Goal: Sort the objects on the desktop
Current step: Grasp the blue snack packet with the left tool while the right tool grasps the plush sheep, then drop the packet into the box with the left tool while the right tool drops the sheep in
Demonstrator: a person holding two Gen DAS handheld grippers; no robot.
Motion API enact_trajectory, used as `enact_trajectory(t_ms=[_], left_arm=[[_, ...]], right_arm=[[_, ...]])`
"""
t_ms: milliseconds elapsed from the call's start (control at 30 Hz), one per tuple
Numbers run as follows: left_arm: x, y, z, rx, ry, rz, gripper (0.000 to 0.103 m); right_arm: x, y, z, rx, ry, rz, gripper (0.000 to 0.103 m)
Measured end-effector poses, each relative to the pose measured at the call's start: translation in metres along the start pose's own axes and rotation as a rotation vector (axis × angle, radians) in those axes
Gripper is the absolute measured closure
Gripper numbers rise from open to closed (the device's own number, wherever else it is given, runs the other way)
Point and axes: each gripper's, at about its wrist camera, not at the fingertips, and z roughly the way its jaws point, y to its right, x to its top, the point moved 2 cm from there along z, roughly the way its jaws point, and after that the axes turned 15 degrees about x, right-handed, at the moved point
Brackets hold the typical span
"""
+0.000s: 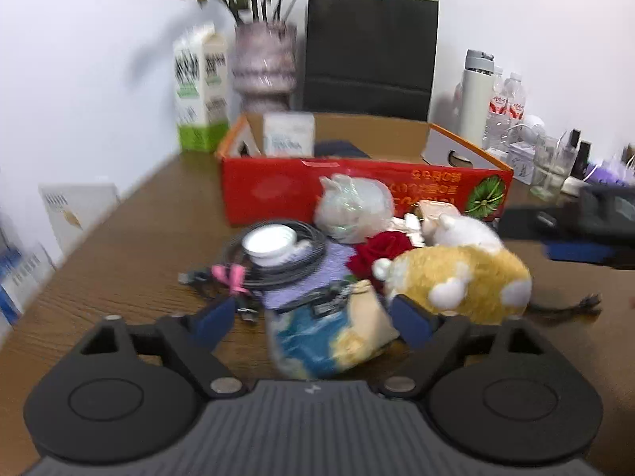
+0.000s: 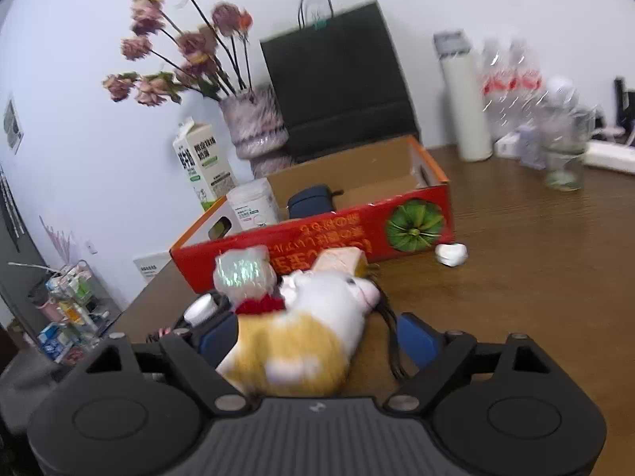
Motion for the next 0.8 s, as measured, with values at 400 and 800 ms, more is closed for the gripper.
enact_trajectory(t_ms=[400, 800], left_arm=[[-0.01, -0.011, -0.026, -0.061, 0.014, -0.027, 0.072], [0.07, -0.046, -0.077, -0.13, 0.203, -0.095, 0.082]], right_arm=[[0.002, 0.004, 0.043, 0.007, -0.145, 0.031, 0.061], [0.048, -0.032, -0.071, 0.054, 0.172, -0.08, 0.062]])
